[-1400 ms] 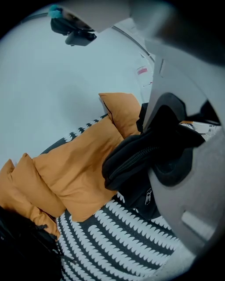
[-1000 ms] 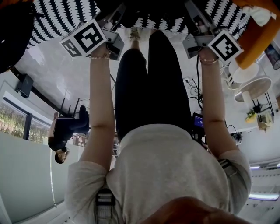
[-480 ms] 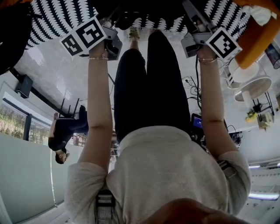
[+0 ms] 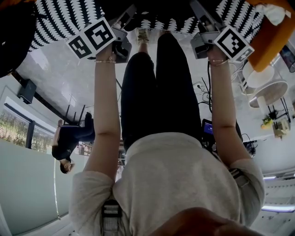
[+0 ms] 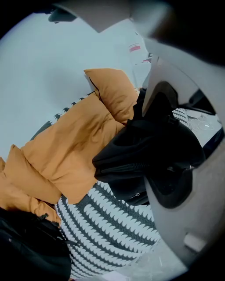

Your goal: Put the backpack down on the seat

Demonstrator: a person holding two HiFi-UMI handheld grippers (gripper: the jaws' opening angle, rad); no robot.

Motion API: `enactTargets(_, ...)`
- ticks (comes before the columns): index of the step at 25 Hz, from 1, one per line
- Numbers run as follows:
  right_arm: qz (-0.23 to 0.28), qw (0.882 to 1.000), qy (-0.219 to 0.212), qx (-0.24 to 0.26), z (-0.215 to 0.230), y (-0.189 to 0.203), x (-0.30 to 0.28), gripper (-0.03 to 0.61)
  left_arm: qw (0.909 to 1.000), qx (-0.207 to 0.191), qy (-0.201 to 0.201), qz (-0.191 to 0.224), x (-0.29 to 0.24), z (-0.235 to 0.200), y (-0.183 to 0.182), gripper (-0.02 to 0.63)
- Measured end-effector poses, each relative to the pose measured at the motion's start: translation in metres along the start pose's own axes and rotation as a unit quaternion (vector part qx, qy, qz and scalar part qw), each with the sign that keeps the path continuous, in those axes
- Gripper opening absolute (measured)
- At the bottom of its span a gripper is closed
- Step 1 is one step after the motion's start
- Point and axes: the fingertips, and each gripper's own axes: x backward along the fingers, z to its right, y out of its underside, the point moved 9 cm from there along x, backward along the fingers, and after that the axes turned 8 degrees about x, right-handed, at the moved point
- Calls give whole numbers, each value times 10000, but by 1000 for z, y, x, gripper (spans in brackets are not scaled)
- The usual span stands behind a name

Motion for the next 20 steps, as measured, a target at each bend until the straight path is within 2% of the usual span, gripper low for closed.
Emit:
enactTargets(3, -193, 9996, 175, -109, 8, 12, -2, 280, 9999, 30, -4, 99, 3, -4, 2, 347)
enactTargets(6, -181, 9993, 284, -141, 10, 17, 2, 285, 9999, -46, -35, 117, 10, -4, 5, 356)
enactTargets(13, -8, 9991, 368, -218, 3, 29, 14, 285, 9993, -287, -154, 185, 33, -7, 13, 359)
enactTargets(20, 272, 9985, 422, -234, -11, 42, 36, 286, 9990, -163, 10, 419, 64, -6, 27, 359)
